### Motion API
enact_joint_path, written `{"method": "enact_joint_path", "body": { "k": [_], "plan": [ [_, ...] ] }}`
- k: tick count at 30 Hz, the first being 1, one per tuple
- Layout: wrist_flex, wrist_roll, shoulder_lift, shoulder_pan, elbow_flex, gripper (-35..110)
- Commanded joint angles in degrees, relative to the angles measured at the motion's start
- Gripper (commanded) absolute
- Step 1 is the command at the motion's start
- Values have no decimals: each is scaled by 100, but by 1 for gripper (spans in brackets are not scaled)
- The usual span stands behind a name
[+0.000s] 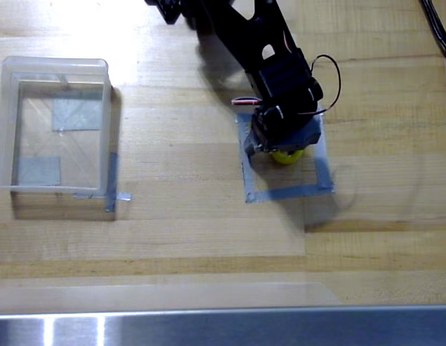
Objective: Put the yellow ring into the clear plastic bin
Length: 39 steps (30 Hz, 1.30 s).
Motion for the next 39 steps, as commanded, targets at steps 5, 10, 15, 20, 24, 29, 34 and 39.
{"method": "enact_joint_path", "body": {
  "k": [5, 10, 15, 20, 24, 29, 34, 39],
  "plan": [
    [-272, 18, 422, 9, 448, 17],
    [-246, 18, 466, 35, 624, -2],
    [-255, 18, 782, 53, 703, 2],
    [-255, 18, 949, 105, 712, -1],
    [-229, -9, 993, 114, 712, 0],
    [202, -70, 1890, 483, 694, 0],
    [800, -369, 2909, 1670, 677, 0],
    [1178, -1301, 3709, 3331, 650, 0]
  ]
}}
